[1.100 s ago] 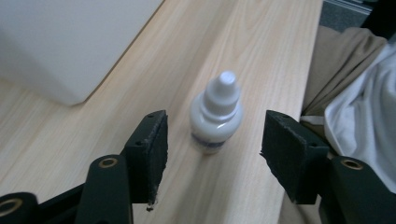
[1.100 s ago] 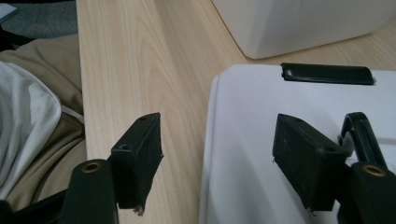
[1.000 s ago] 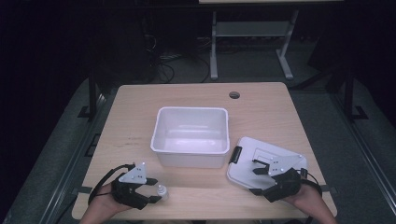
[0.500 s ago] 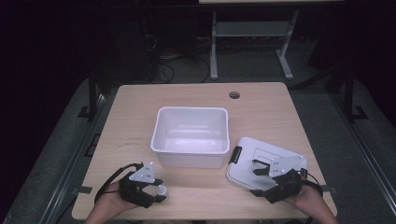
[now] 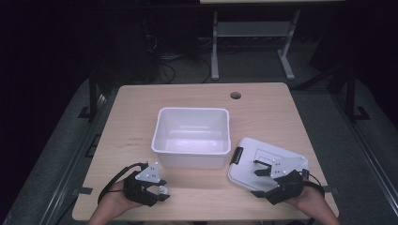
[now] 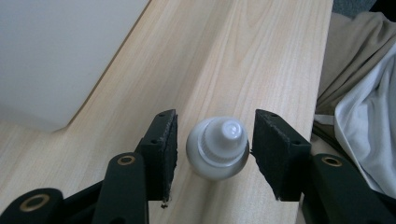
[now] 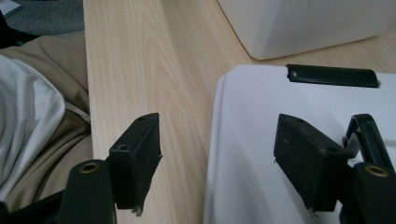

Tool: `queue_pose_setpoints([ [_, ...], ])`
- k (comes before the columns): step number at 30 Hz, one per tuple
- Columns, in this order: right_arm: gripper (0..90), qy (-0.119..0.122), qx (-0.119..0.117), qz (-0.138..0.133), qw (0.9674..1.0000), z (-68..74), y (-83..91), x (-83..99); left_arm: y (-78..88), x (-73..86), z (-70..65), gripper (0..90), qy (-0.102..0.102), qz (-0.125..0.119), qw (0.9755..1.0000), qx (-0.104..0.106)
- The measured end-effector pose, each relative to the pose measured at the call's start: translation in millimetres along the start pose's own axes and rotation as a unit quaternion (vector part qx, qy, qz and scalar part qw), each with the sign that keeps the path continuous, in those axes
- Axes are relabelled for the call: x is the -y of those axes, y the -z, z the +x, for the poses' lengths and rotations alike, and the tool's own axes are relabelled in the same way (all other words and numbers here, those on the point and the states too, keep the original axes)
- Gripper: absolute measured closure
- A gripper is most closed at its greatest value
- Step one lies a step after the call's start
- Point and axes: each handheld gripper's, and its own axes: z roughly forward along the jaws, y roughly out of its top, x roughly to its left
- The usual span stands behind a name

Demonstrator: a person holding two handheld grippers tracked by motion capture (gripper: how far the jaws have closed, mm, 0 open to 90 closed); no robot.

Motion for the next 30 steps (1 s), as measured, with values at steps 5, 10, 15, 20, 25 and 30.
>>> queue_pose_setpoints([
  [5, 31.0, 0.000, 0.000, 0.000, 1.0000, -0.1, 0.0, 0.1, -2.2, -0.6, -0.2, 53.3, 0.001, 0.003, 1.0000, 0.003],
  [10, 30.1, -0.002, -0.001, -0.003, 1.0000, -0.3, 0.5, 0.3, -3.4, -1.0, -0.6, 56.7, -0.004, 0.010, 0.9999, 0.003],
  [15, 30.0, -0.003, -0.001, -0.004, 1.0000, 0.0, 1.1, 0.0, -3.7, -1.2, 0.2, 59.4, -0.003, 0.011, 0.9999, 0.003],
  [20, 29.2, -0.006, 0.000, -0.005, 1.0000, 0.1, 2.1, -0.4, -3.8, -1.8, -0.2, 59.8, -0.003, 0.010, 0.9999, 0.003],
  [25, 28.3, -0.003, 0.002, -0.007, 1.0000, -0.4, 2.7, -0.2, -0.6, -5.5, -1.1, 59.9, -0.009, 0.007, 0.9999, 0.006],
  [30, 27.0, -0.003, 0.003, -0.008, 1.0000, -0.2, 3.1, -0.2, 5.7, -10.0, -2.0, 59.9, -0.014, 0.007, 0.9999, 0.006],
])
